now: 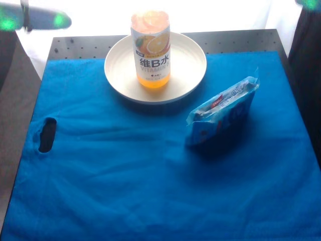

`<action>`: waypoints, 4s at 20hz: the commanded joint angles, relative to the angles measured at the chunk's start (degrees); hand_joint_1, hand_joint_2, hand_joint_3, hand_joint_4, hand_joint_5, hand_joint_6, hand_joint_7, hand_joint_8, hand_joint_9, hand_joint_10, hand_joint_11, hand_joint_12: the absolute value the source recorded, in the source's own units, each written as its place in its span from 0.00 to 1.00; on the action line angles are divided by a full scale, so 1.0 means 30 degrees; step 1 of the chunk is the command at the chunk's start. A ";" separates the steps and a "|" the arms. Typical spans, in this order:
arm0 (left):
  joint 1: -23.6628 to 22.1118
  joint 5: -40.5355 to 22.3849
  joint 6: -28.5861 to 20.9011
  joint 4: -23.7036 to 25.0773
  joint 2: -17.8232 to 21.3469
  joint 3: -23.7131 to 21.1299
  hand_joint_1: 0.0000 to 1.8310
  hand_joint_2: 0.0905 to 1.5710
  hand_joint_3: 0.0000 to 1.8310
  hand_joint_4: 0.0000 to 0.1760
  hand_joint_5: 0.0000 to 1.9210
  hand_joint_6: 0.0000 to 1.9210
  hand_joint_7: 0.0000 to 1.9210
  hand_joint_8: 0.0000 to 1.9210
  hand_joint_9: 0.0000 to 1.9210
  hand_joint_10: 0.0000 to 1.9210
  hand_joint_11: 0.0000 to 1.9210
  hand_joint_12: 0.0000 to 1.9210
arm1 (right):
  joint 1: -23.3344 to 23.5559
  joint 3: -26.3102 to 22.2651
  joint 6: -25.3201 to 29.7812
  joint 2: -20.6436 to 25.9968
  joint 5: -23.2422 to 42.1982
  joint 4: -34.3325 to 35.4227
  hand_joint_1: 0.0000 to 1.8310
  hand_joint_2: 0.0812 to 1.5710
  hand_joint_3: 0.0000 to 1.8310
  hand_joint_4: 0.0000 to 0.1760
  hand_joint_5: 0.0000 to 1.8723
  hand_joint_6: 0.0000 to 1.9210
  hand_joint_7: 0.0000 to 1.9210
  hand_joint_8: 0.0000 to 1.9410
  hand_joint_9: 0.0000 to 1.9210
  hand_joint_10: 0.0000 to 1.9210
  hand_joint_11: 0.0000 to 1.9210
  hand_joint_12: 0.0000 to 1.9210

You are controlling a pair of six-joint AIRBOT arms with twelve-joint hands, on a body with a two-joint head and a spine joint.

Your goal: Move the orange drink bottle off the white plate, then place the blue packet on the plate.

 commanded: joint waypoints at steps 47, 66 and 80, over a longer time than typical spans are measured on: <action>-0.2479 0.3456 -0.7508 0.6988 -0.8463 0.6465 0.42 0.45 0.00 0.00 0.07 0.00 0.16 0.00 0.17 0.00 0.10 0.14 | 0.0334 -0.0266 0.0213 -0.1061 0.3063 -0.0392 0.29 0.64 0.00 0.08 0.17 0.00 0.09 0.00 0.06 0.00 0.00 0.17; -0.2160 0.3154 -0.8149 0.7087 -0.9208 0.7082 0.68 0.66 0.00 0.14 0.55 0.42 0.57 0.42 0.51 0.24 0.18 0.63 | 0.0334 -0.0312 0.0213 -0.1061 0.3266 -0.0388 0.22 0.65 0.00 0.16 0.22 0.00 0.14 0.00 0.11 0.00 0.00 0.29; -0.2017 0.2597 -0.8178 0.6145 -0.9223 0.7464 0.76 0.64 0.00 0.00 0.61 0.26 0.59 0.34 0.59 0.52 0.48 0.63 | 0.0334 -0.0354 0.0213 -0.1061 0.3384 -0.0388 0.23 0.64 0.00 0.13 0.19 0.00 0.14 0.00 0.10 0.00 0.00 0.25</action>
